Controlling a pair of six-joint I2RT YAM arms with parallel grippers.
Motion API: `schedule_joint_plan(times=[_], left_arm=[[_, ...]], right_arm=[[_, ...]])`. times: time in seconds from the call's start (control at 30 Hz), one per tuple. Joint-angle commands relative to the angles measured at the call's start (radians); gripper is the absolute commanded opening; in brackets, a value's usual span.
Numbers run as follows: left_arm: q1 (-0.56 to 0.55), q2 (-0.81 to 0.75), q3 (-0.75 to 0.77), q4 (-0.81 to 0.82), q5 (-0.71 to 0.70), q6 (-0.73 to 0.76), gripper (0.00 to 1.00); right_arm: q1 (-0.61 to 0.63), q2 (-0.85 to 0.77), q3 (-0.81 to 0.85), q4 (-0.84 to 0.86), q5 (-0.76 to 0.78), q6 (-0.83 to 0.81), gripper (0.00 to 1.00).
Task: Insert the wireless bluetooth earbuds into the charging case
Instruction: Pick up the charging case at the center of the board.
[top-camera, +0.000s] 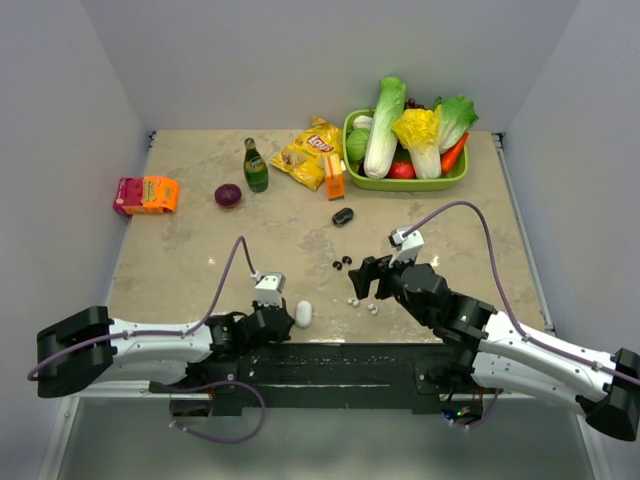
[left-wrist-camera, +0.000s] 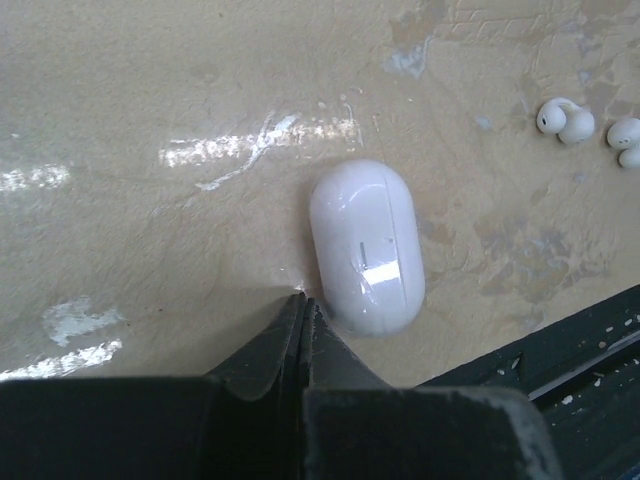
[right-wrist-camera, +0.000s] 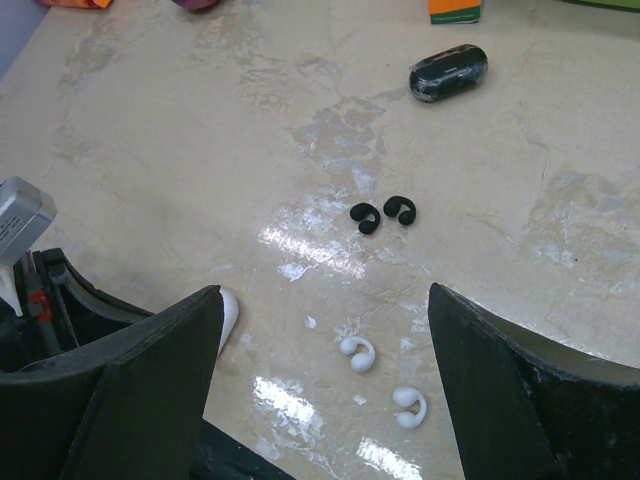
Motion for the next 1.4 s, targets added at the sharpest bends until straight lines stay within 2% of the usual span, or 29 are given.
schedule_joint_plan(times=[0.0,0.4,1.03,1.3,1.37], left_arm=[[-0.013,0.037,0.021,0.083,0.033,0.008,0.00],[-0.034,0.100,0.053,0.148,0.065,0.013,0.00],[-0.036,0.213,0.146,0.182,0.025,0.040,0.00],[-0.045,0.065,0.102,0.093,0.031,0.051,0.00],[-0.051,-0.009,0.076,0.096,0.031,0.072,0.04]], right_arm=[[0.002,-0.023,-0.007,-0.005,0.006,0.011,0.86],[0.003,-0.018,-0.011,-0.007,0.005,0.015,0.87],[0.002,-0.032,-0.010,-0.037,0.001,0.012,0.88],[0.002,-0.040,0.018,-0.063,-0.025,0.009,0.88],[0.002,-0.040,0.024,-0.066,-0.034,0.009,0.88]])
